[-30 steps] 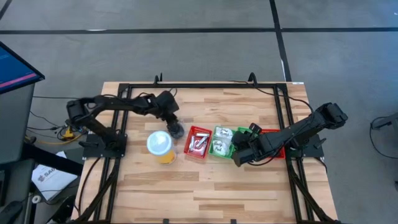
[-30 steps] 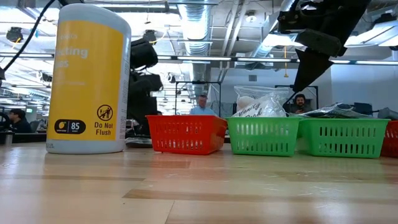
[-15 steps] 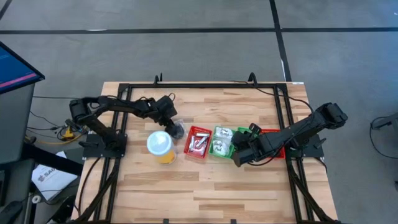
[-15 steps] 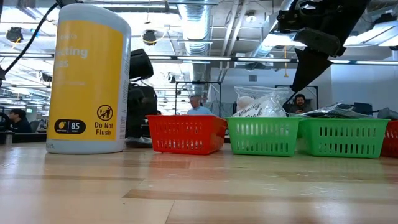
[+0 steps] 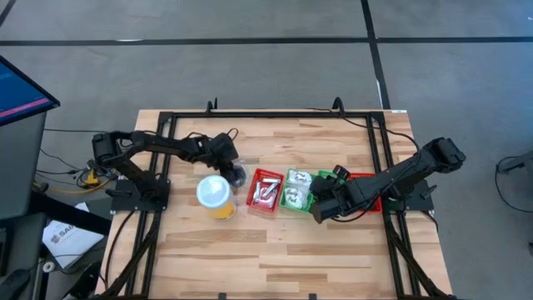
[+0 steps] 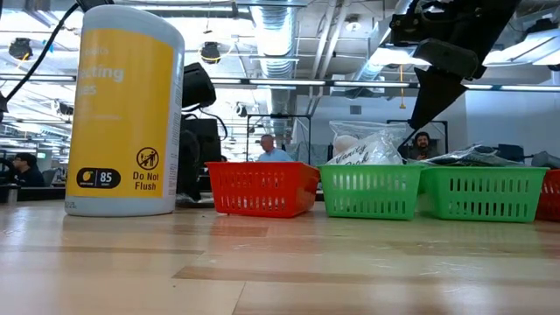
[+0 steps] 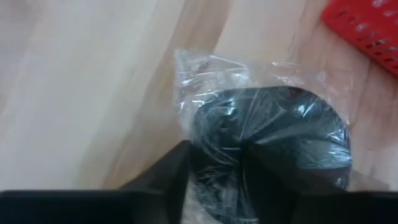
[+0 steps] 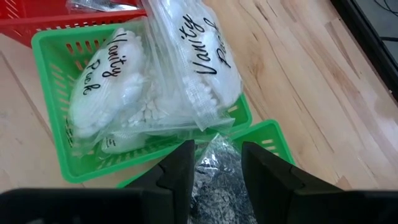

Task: Pick & Place Travel size toiletries
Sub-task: Put the black hairbrush into the right green bin

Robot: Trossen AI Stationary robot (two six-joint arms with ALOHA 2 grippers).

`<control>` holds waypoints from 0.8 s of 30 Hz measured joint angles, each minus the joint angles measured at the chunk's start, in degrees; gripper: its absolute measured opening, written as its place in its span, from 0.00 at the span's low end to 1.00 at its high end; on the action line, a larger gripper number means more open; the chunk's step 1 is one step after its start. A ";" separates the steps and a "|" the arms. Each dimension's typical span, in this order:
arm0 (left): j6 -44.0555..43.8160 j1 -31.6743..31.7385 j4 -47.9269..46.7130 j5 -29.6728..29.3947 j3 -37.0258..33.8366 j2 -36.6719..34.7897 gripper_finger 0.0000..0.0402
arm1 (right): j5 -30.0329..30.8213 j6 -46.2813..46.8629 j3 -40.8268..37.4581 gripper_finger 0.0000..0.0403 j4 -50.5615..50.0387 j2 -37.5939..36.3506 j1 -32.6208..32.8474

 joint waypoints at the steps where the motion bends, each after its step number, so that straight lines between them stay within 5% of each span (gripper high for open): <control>1: 0.05 0.07 0.24 -0.07 -0.01 0.00 0.30 | 0.01 0.00 0.00 0.30 0.03 0.00 -0.01; 6: 0.29 0.13 1.15 -1.21 -0.37 -1.01 0.03 | 0.05 -0.12 0.00 0.30 0.09 0.00 -0.35; 24: -1.08 0.48 0.71 -5.02 -0.57 -10.44 0.00 | 0.21 -0.14 -1.35 0.30 0.86 -0.02 -0.41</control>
